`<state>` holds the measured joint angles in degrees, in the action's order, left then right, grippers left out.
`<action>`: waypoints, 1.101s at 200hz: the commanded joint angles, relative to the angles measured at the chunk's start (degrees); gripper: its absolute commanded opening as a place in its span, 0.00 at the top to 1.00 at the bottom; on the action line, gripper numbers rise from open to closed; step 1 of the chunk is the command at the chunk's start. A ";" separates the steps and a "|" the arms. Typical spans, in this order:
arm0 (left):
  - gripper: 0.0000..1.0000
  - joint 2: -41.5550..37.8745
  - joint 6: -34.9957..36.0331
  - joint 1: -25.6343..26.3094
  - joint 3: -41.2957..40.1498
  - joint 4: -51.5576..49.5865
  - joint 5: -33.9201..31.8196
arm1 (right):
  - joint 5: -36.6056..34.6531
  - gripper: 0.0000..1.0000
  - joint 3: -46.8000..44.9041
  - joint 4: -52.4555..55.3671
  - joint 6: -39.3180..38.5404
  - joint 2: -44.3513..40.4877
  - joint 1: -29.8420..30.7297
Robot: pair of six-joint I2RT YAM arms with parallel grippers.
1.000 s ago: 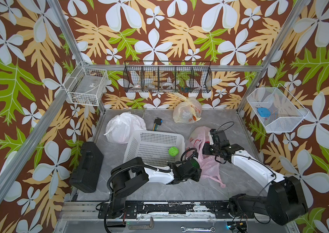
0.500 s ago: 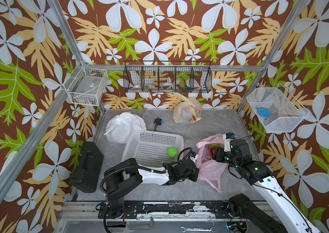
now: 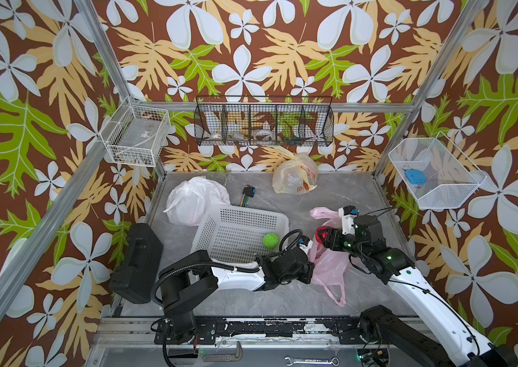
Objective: Untie the knot of a plastic bag & take out the apple
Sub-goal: Pick up the apple from the plastic bag, then place the apple in the basket.
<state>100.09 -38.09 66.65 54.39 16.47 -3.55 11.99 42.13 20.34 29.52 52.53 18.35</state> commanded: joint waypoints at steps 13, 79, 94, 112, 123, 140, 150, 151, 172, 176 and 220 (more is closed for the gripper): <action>1.00 0.25 1.73 0.27 1.72 -2.52 -1.39 | -0.82 0.31 1.64 -10.14 -3.81 2.37 0.02; 1.00 -2.85 -0.47 0.32 -0.26 -3.58 -4.51 | 0.28 0.30 12.59 -11.88 -6.15 12.47 5.34; 1.00 -3.88 -1.43 0.56 -1.77 -2.56 -5.71 | 0.40 0.30 15.23 -12.02 -6.08 16.49 7.93; 1.00 -4.81 -2.65 0.76 -3.88 -0.82 -6.20 | 0.37 0.30 18.54 -12.45 -5.61 22.51 11.19; 1.00 -5.00 -3.09 0.78 -4.51 -0.56 -6.10 | 0.61 0.30 21.08 -12.02 -5.70 26.79 13.17; 1.00 -4.99 -3.51 0.94 -4.86 -0.58 -6.03 | 1.60 0.30 25.08 -11.01 -5.79 33.44 15.56; 1.00 -5.13 -3.64 1.09 -5.06 -0.51 -6.11 | 2.41 0.30 27.08 -10.61 -5.66 36.88 16.67; 1.00 -5.15 -3.65 1.10 -5.12 -0.45 -6.11 | 2.59 0.30 27.28 -10.59 -5.63 37.22 16.78; 1.00 -5.12 -4.01 1.33 -5.43 0.14 -6.03 | 4.95 0.29 30.91 -10.16 -5.26 42.96 18.55; 1.00 -5.11 -4.01 1.31 -5.51 0.21 -6.04 | 5.13 0.28 31.55 -9.87 -5.33 43.81 18.92; 1.00 -5.06 -4.45 1.33 -6.31 1.24 -6.28 | 5.02 0.22 36.19 -6.47 -5.95 47.67 20.06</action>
<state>95.24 -41.82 67.92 48.36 15.79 -8.95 16.71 76.97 12.10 23.90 99.96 38.37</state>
